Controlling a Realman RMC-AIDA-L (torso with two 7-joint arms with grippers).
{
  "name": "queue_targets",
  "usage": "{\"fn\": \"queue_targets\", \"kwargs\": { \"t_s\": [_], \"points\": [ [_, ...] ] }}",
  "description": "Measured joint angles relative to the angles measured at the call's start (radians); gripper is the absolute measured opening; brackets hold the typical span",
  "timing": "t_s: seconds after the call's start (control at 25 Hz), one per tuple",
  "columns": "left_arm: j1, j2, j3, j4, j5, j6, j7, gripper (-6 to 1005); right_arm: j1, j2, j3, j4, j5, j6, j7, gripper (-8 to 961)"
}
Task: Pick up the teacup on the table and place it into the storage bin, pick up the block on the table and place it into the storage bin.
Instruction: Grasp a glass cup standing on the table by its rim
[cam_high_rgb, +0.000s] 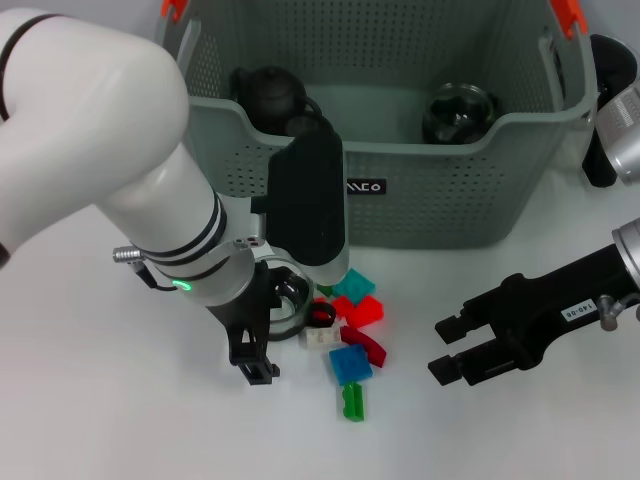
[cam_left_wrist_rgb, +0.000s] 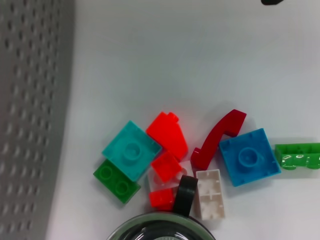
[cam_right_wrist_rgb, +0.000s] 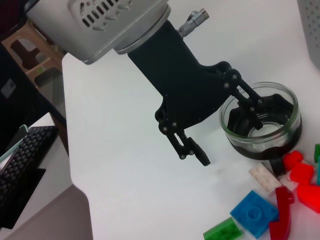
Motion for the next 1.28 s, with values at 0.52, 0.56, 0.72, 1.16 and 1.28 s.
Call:
{"fn": "queue_targets", "kwargs": {
  "t_s": [0.52, 0.56, 0.72, 1.16, 1.28],
  "points": [
    [-0.014, -0.002, 0.018, -0.048, -0.004, -0.012, -0.004, 773, 0.0, 0.002, 0.0, 0.005, 0.0, 0.002, -0.005, 655],
    [-0.015, -0.002, 0.018, -0.048, -0.004, -0.012, -0.006, 772, 0.0, 0.002, 0.0, 0.005, 0.0, 0.002, -0.005, 655],
    [-0.02, -0.002, 0.019, -0.051, -0.004, -0.009, -0.014, 769, 0.0, 0.002, 0.0, 0.005, 0.0, 0.009, -0.006, 655],
    [-0.022, -0.002, 0.017, -0.052, -0.004, -0.005, -0.025, 760, -0.003, 0.0, 0.0, 0.005, 0.0, 0.02, -0.007, 655],
    [-0.022, -0.002, 0.018, -0.057, -0.004, -0.005, -0.025, 536, -0.003, 0.0, 0.0, 0.005, 0.0, 0.02, -0.008, 655]
  ]
}}
